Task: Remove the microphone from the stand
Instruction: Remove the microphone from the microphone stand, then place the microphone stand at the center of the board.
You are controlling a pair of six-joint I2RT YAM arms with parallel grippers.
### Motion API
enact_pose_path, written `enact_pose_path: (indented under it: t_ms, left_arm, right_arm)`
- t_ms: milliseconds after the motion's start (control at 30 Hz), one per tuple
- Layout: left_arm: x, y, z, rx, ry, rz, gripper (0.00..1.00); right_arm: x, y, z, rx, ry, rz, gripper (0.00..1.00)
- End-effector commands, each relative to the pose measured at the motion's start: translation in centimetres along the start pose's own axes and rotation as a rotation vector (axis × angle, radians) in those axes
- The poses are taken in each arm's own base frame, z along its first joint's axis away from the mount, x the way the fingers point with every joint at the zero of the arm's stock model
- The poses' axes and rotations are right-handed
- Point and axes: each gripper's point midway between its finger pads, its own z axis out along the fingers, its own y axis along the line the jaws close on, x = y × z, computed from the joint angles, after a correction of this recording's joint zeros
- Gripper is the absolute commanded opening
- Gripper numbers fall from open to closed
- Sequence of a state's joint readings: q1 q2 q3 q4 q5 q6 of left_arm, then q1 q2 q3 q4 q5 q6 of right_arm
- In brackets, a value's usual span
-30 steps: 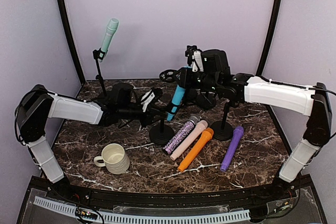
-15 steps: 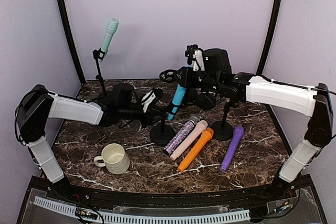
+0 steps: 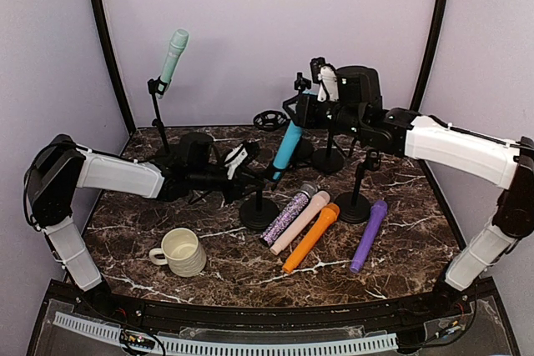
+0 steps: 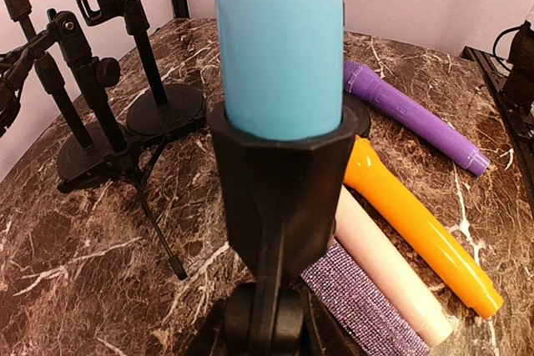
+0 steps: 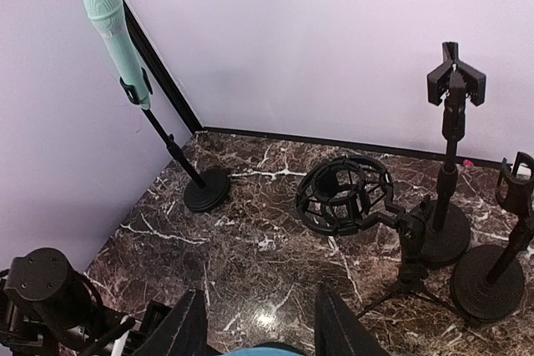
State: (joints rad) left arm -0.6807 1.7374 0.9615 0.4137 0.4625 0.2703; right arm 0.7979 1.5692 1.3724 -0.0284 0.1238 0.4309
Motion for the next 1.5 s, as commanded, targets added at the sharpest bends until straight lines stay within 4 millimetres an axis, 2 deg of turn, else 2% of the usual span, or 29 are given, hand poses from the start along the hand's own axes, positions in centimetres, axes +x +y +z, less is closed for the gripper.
enact_pose_path:
  t_ms: [0,167,300,467,567,633,667,700,733,767,800,833,867,900,933,967,1000,1033,1067,1100,1133,1167,1233,1267,1300,1333,1367,1400,1467]
  left_arm:
    - [4.1,0.8,0.0,-0.039,0.135,-0.019,0.0]
    - [3.8,0.9,0.0,-0.043,0.124,-0.036,0.0]
    - [2.7,1.9,-0.5,-0.06,0.078,-0.103,0.0]
    - [-0.3,4.9,-2.8,-0.1,-0.032,-0.188,0.0]
    - [-1.3,7.0,-4.4,-0.156,-0.073,-0.209,0.0]
    - [-2.4,8.2,-4.7,-0.188,-0.104,-0.199,0.0]
    - [-2.4,8.6,-4.4,-0.198,-0.107,-0.198,0.0]
    - [-3.5,9.2,-4.4,-0.208,-0.131,-0.193,0.0]
    - [-3.3,9.7,-3.8,-0.218,-0.128,-0.199,0.0]
    - [-4.6,10.4,-3.7,-0.231,-0.156,-0.193,0.0]
    - [-4.2,11.1,-3.2,-0.249,-0.151,-0.2,0.0]
    - [-5.4,11.8,-3.1,-0.263,-0.179,-0.188,0.0]
    - [-5.0,12.5,-2.5,-0.281,-0.172,-0.194,0.0]
    - [-6.0,13.2,-2.4,-0.293,-0.198,-0.181,0.0]
    - [-5.4,13.7,-1.6,-0.304,-0.187,-0.188,0.0]
    - [-6.5,14.3,-1.6,-0.311,-0.21,-0.177,0.0]
    - [-5.9,14.6,-0.8,-0.309,-0.2,-0.184,0.0]
    - [-6.7,15.0,-0.5,-0.309,-0.221,-0.177,0.0]
    - [-6.1,15.3,0.2,-0.305,-0.212,-0.184,0.0]
    - [-6.9,15.7,0.4,-0.304,-0.236,-0.174,0.0]
    - [-6.3,15.8,1.1,-0.299,-0.23,-0.18,0.0]
    - [-7.2,16.2,1.2,-0.298,-0.254,-0.168,0.0]
    - [-6.9,16.6,2.4,-0.289,-0.257,-0.166,0.0]
    - [-7.7,16.8,2.6,-0.287,-0.272,-0.155,0.0]
    - [-7.2,16.9,3.2,-0.284,-0.265,-0.153,0.0]
    - [-7.9,16.8,3.5,-0.279,-0.277,-0.14,0.0]
    - [-7.6,16.8,4.1,-0.278,-0.269,-0.132,0.0]
    - [-8.1,16.6,4.4,-0.275,-0.276,-0.115,0.0]
    - [-8.0,16.4,5.1,-0.268,-0.274,-0.109,0.0]
  right_arm:
    - [-7.1,1.5,-3.6,-0.062,-0.19,0.027,0.0]
    - [-7.3,1.3,-4.1,-0.058,-0.196,0.028,0.0]
    - [-7.7,0.9,-5.1,-0.046,-0.196,0.012,0.0]
    - [-6.5,0.1,-7.1,-0.044,-0.129,-0.006,0.0]
    - [-5.3,0.4,-8.6,-0.085,-0.068,-0.007,0.0]
    - [-4.2,0.8,-9.5,-0.122,-0.012,-0.006,0.0]
    - [-3.5,0.7,-9.8,-0.122,0.016,-0.003,0.0]
    - [-2.8,0.4,-10.0,-0.113,0.043,0.004,0.0]
    - [-1.8,0.1,-10.2,-0.101,0.075,0.012,0.0]
    - [-0.9,-0.3,-10.5,-0.09,0.102,0.024,0.0]
    - [0.0,-0.7,-10.8,-0.078,0.129,0.036,0.0]
    - [0.8,-1.0,-11.2,-0.068,0.15,0.06,0.0]
    - [1.8,-1.4,-11.6,-0.061,0.173,0.081,0.0]
    - [2.6,-1.5,-12.0,-0.063,0.187,0.104,0.0]
    - [3.4,-1.7,-12.4,-0.068,0.199,0.131,0.0]
    - [4.2,-1.7,-12.8,-0.081,0.21,0.16,0.0]
    - [5.0,-1.6,-13.0,-0.099,0.221,0.19,0.0]
    - [6.0,-1.4,-13.2,-0.121,0.239,0.221,0.0]
    - [6.8,-1.4,-13.3,-0.136,0.252,0.253,0.0]
    - [8.0,-1.5,-13.3,-0.143,0.27,0.284,0.0]
    - [9.1,-1.8,-13.3,-0.144,0.286,0.319,0.0]
    - [10.1,-2.0,-13.3,-0.146,0.297,0.353,0.0]
    - [12.2,-2.6,-13.3,-0.141,0.325,0.412,0.0]
    - [13.2,-2.8,-13.2,-0.139,0.34,0.436,0.0]
    - [14.2,-3.0,-13.1,-0.138,0.356,0.458,0.0]
    - [15.1,-3.1,-13.0,-0.141,0.371,0.481,0.0]
    - [16.4,-3.4,-12.9,-0.138,0.395,0.503,0.0]
    - [17.2,-3.6,-12.8,-0.137,0.408,0.525,0.0]
    - [18.5,-4.0,-12.5,-0.127,0.42,0.558,0.0]
